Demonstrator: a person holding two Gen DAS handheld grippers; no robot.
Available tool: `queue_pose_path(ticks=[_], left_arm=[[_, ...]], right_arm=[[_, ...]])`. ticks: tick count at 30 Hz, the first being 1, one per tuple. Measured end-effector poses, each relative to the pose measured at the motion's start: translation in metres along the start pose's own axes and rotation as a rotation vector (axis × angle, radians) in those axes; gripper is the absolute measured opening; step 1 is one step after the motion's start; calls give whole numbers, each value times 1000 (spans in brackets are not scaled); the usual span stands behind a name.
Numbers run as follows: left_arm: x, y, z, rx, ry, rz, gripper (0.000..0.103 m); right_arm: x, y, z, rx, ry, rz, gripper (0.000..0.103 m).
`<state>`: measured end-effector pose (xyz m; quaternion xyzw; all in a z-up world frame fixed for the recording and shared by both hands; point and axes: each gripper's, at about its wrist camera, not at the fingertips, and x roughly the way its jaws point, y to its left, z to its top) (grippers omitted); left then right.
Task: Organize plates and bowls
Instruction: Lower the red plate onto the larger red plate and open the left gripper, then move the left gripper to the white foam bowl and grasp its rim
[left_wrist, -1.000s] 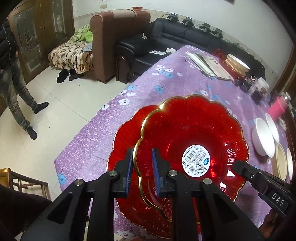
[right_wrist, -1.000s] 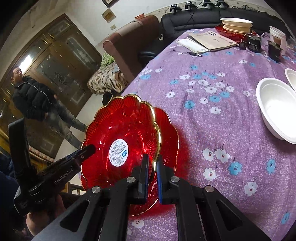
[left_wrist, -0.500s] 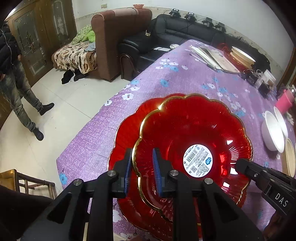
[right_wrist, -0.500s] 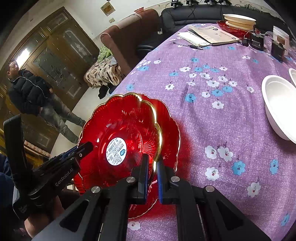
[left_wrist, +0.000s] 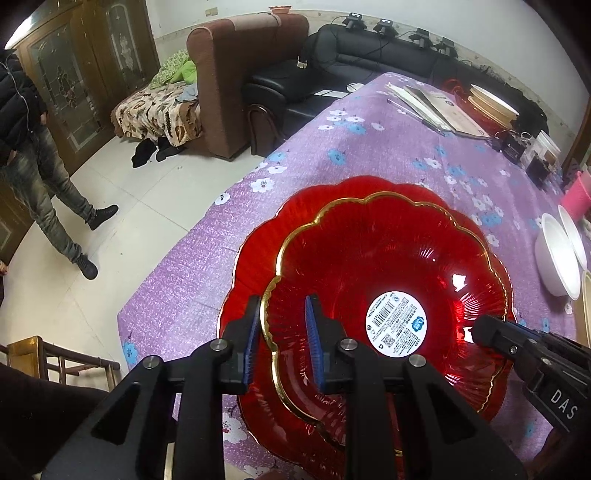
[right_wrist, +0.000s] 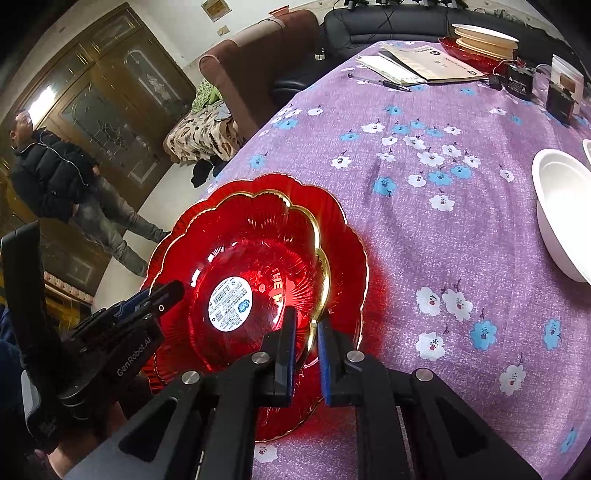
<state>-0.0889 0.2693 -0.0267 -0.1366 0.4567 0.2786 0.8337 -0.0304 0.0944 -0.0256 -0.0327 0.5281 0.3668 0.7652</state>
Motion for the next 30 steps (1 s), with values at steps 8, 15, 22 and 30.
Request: queue_pose_path(ticks=[8, 15, 22, 30], left_arm=[[-3, 0, 1, -3, -8, -3, 27], [-13, 1, 1, -20, -32, -22, 51], [-30, 2, 6, -64, -80, -93, 69], [-65, -41, 11, 40, -195, -219, 82]], right_arm=[[2, 0, 3, 14, 5, 8, 14], [0, 0, 3, 13, -3, 24, 24], [-14, -8, 6, 45, -51, 75, 54], [-54, -41, 0, 139, -159, 125, 69]])
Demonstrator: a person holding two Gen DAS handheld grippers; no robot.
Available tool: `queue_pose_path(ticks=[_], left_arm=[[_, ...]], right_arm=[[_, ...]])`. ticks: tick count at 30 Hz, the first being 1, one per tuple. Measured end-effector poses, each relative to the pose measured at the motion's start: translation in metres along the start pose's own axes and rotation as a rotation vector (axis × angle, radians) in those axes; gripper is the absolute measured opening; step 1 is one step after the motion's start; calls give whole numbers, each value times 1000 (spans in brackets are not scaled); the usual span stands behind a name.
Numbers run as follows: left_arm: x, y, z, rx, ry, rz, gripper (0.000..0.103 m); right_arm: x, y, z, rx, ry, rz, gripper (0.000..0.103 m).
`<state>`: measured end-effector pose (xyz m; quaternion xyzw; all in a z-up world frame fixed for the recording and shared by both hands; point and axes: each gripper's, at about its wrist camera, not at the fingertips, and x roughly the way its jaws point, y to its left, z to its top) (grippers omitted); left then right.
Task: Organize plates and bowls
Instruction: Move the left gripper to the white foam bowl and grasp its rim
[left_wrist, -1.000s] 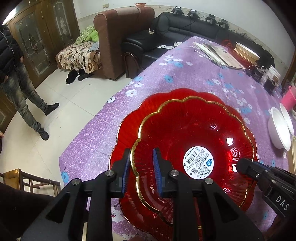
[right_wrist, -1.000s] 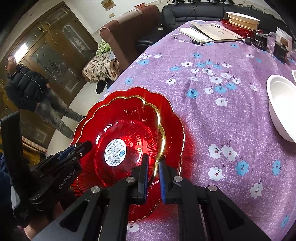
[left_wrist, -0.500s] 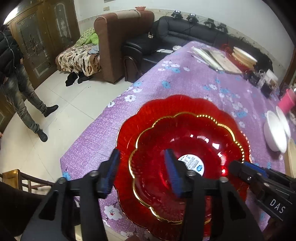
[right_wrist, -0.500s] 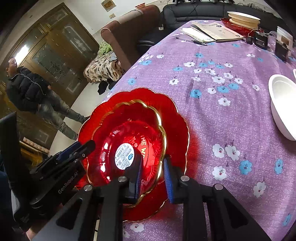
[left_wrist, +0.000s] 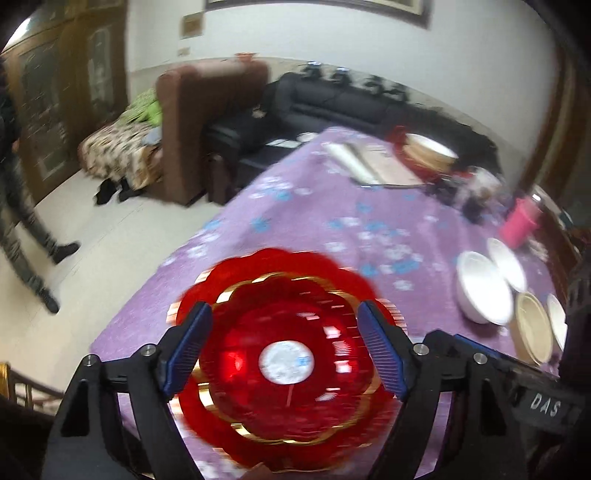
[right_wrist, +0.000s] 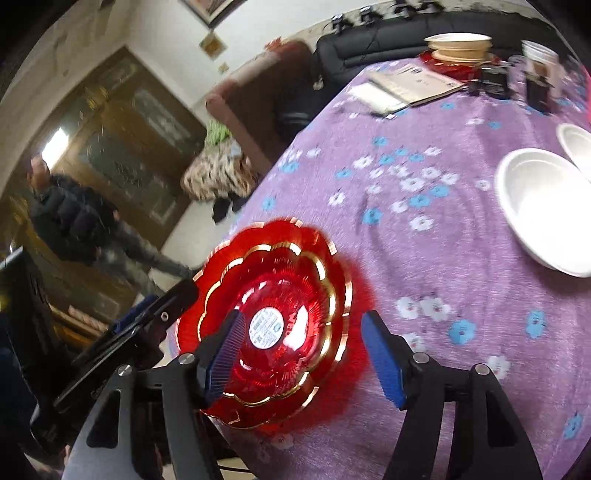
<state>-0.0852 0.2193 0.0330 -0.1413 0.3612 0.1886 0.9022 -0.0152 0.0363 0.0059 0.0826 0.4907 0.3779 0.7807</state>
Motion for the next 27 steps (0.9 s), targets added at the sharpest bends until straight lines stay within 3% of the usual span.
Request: queue_pose_path(ticks=[8, 15, 20, 27], left_arm=[[21, -90, 11, 174, 45, -267, 84], [67, -147, 17, 215, 183, -247, 87], [100, -169, 17, 201, 266, -245, 92], [123, -180, 27, 107, 281, -240, 94]], right_arm=[[-66, -98, -8, 260, -165, -38, 75], [-87, -177, -14, 512, -196, -19, 77], [-79, -193, -2, 565, -181, 75, 77], [-73, -208, 15, 624, -203, 61, 75]])
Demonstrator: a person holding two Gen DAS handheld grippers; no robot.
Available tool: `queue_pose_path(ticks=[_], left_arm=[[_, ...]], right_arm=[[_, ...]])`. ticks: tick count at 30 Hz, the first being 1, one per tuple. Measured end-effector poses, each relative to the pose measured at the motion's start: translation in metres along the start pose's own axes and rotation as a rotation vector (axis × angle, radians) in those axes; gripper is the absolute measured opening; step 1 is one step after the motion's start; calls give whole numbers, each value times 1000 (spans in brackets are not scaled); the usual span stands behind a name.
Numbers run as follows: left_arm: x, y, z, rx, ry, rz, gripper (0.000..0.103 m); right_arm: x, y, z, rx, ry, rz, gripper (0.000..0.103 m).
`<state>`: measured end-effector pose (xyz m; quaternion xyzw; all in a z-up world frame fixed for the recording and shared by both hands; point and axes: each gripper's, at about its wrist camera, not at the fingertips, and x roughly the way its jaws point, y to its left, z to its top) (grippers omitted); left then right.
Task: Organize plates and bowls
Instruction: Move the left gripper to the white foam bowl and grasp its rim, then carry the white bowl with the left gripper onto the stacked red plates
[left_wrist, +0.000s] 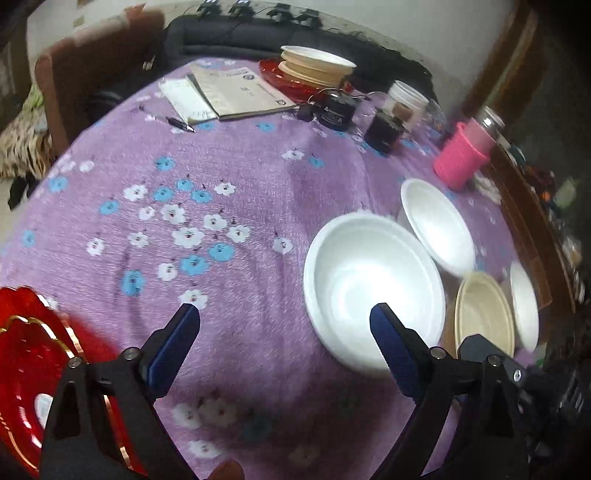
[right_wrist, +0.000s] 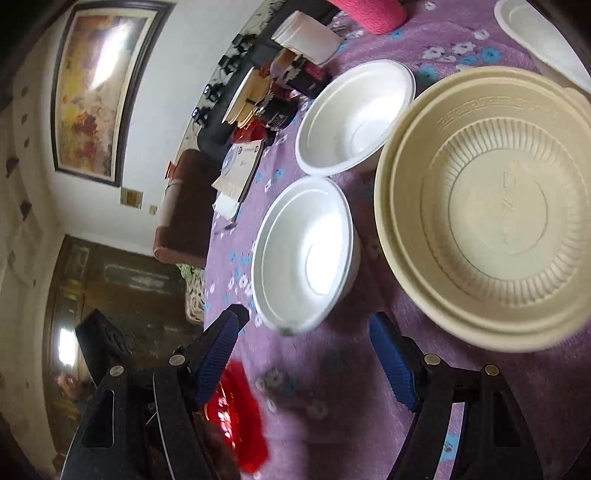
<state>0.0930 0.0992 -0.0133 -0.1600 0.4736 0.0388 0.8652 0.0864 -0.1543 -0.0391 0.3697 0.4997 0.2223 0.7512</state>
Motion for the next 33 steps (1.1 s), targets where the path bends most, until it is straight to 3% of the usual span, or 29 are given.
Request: queue_pose_path(ticks=[6, 11, 14, 16, 18, 20, 33], left_arm=[[16, -3, 7, -33, -9, 25, 93], [30, -4, 7, -15, 23, 43, 86], [37, -6, 5, 9, 52, 73, 68], [41, -8, 2, 28, 65, 103, 40], [45, -9, 0, 30, 83, 95, 31], [43, -14, -3, 51, 75, 90, 21], [-8, -7, -19, 60, -42, 84, 17]], right_arm=[[10, 7, 6, 3, -22, -39, 63], [18, 5, 7, 14, -39, -99, 43], [22, 2, 7, 30, -39, -117, 38], [24, 1, 5, 24, -46, -137, 28], [25, 1, 3, 12, -47, -155, 16], [26, 3, 1, -3, -44, -163, 13], [7, 22, -20, -100, -64, -136, 10]])
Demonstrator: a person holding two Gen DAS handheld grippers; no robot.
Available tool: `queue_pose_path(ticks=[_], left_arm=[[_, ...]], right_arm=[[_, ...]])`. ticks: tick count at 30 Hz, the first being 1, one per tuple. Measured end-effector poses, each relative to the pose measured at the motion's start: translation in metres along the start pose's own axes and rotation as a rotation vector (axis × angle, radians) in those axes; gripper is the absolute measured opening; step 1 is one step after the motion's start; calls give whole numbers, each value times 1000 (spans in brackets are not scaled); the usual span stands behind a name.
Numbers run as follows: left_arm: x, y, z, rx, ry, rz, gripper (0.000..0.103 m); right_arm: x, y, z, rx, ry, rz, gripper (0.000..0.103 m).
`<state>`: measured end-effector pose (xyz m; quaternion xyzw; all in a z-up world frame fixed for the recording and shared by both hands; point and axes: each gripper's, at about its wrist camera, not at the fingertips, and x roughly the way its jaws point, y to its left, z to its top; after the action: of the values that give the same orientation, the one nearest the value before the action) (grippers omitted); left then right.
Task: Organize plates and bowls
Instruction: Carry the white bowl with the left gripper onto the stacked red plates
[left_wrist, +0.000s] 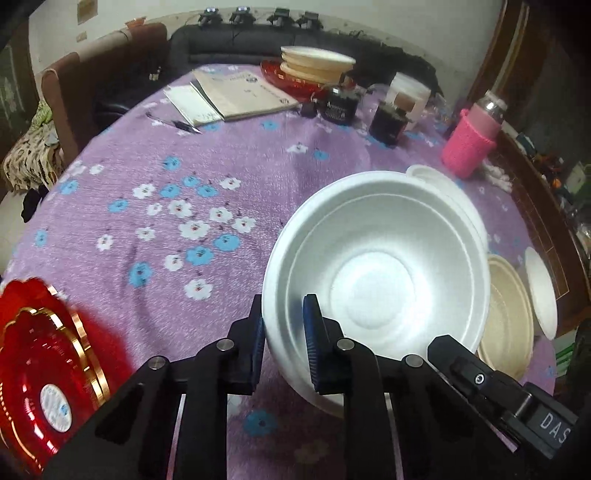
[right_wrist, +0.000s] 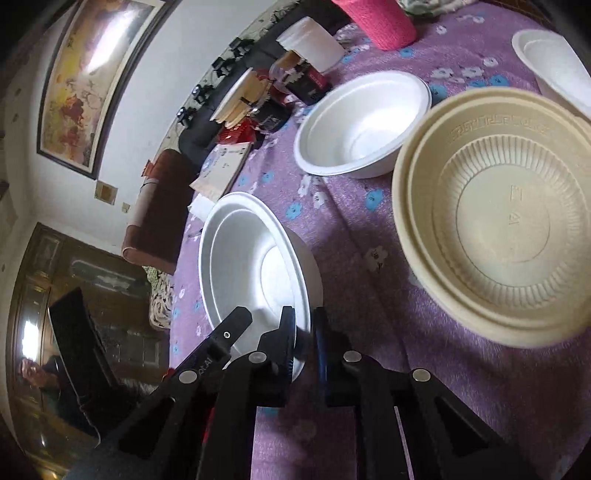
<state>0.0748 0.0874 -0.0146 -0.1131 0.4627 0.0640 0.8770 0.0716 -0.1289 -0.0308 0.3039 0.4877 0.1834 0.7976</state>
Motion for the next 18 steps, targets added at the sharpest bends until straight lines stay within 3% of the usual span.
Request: queue_pose_path(ticks=[9, 18], left_arm=[[-65, 34, -27, -53, -140, 17, 15], [-122, 102, -65, -195, -254, 96, 15]], right_arm=[[-25, 36, -31, -139, -17, 61, 8], [-16, 100, -75, -318, 68, 144, 8]])
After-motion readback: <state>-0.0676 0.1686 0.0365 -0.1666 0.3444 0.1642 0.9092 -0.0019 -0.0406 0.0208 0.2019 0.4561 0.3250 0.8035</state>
